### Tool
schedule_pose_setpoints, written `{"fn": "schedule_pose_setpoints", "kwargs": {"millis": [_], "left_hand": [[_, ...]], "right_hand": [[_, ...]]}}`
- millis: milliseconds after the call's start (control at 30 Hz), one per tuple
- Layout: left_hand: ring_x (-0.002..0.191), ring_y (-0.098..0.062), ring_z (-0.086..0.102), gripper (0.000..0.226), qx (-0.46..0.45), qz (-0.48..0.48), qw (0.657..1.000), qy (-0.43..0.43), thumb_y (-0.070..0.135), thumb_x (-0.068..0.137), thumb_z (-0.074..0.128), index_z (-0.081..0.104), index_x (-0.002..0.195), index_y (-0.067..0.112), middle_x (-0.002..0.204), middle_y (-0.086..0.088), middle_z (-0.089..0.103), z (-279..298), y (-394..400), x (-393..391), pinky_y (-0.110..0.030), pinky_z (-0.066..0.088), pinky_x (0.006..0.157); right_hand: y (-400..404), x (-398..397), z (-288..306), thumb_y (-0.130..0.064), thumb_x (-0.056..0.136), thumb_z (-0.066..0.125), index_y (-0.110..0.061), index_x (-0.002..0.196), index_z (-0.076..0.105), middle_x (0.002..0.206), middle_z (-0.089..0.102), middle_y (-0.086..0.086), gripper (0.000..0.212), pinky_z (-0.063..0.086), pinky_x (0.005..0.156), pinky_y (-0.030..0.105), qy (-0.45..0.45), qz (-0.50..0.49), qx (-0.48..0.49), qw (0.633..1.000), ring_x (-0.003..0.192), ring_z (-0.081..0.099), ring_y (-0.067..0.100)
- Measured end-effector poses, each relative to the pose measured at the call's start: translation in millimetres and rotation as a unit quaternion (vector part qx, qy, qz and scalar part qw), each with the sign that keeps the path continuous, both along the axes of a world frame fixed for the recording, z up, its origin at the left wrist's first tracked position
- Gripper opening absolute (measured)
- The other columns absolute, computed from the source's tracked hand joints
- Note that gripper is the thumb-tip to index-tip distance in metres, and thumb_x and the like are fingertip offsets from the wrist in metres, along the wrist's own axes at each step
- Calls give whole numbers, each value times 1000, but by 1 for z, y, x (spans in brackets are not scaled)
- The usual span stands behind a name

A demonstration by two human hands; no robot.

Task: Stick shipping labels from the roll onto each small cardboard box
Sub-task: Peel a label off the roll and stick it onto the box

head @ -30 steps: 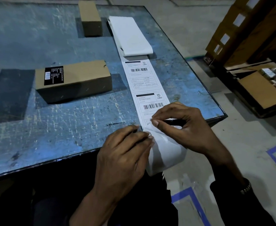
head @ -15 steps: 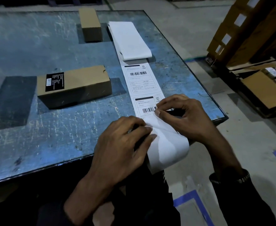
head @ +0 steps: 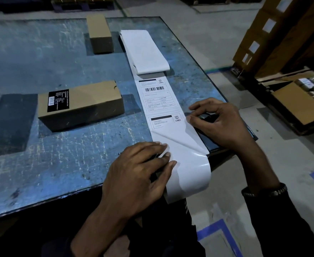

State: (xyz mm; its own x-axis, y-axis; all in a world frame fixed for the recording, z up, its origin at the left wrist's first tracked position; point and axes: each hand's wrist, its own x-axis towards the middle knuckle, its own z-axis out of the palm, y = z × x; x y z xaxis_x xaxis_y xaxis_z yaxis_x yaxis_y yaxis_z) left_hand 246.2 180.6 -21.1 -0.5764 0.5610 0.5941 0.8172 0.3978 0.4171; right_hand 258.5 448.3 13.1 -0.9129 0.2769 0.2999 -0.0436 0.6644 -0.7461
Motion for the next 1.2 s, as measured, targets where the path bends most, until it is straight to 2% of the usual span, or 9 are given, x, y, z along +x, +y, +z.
{"fn": "schedule_pose_setpoints", "kwargs": {"millis": [167, 333, 600, 733, 800, 867, 967, 1100, 1200], "left_hand": [[112, -6, 72, 14, 11, 6, 999, -35, 32, 97, 79, 87, 102, 22, 115, 12, 80, 2, 1, -1, -33, 57, 96], [108, 0, 72, 23, 4, 15, 997, -77, 48, 96, 76, 87, 98, 28, 110, 18, 80, 9, 1, -3, -30, 58, 94], [79, -7, 70, 35, -105, 45, 991, -69, 66, 88, 66, 82, 80, 36, 82, 21, 76, 33, 7, -17, -36, 59, 66], [91, -7, 63, 30, -108, 35, 991, -75, 64, 90, 69, 77, 84, 35, 88, 21, 71, 29, 11, -23, -36, 55, 65], [104, -9, 59, 25, -86, 24, 994, -65, 60, 91, 73, 79, 100, 37, 103, 21, 70, 24, 12, -25, -35, 56, 73], [126, -16, 55, 49, -88, 25, 994, -57, 60, 89, 73, 74, 130, 32, 131, 12, 67, 20, 13, -28, -39, 56, 94], [156, -23, 33, 87, -142, 21, 988, -58, 67, 88, 69, 47, 160, 23, 165, 1, 44, 23, 13, -34, -45, 36, 125], [163, -9, 11, 103, -204, 12, 973, -105, 84, 92, 42, 15, 171, 25, 177, 6, 20, 25, 17, -33, -27, 1, 131], [161, -11, 20, 100, -212, 14, 974, -82, 86, 93, 34, 20, 171, 24, 175, 5, 26, 21, 19, -31, -34, 6, 134]], "right_hand": [[14, -8, -2, -16, 87, 87, -14, 88, 85, 104, 78, -8, 2, 61, 86, 26, 3, -11, 3, 1000, 98, 75, 7], [21, -18, -3, -10, 86, 84, -13, 86, 83, 91, 79, -6, 3, 59, 80, 21, 50, -66, 8, 997, 85, 75, 5], [36, -40, -8, -16, 84, 80, -15, 82, 83, 80, 77, -7, 4, 59, 73, 26, 74, -130, 21, 988, 75, 74, 8], [43, -49, 2, -21, 82, 76, -16, 85, 85, 81, 78, -9, 11, 57, 76, 23, 94, -159, 42, 982, 77, 73, 3], [47, -55, 9, -24, 81, 75, -17, 86, 85, 81, 78, -11, 13, 56, 77, 20, 98, -171, 43, 980, 78, 73, 1], [51, -62, 14, -25, 82, 75, -17, 87, 85, 80, 78, -12, 14, 53, 74, 17, 96, -176, 34, 979, 75, 71, -2], [57, -72, 14, -25, 85, 77, -18, 88, 85, 77, 76, -14, 11, 48, 67, 13, 81, -173, 17, 982, 67, 65, -8], [65, -81, 12, -27, 86, 77, -21, 90, 85, 75, 73, -19, 11, 45, 64, 11, 52, -187, 10, 981, 64, 62, -13], [71, -87, 17, -26, 88, 76, -20, 88, 83, 75, 70, -23, 10, 42, 60, 6, 41, -189, 15, 981, 63, 61, -15]]}}
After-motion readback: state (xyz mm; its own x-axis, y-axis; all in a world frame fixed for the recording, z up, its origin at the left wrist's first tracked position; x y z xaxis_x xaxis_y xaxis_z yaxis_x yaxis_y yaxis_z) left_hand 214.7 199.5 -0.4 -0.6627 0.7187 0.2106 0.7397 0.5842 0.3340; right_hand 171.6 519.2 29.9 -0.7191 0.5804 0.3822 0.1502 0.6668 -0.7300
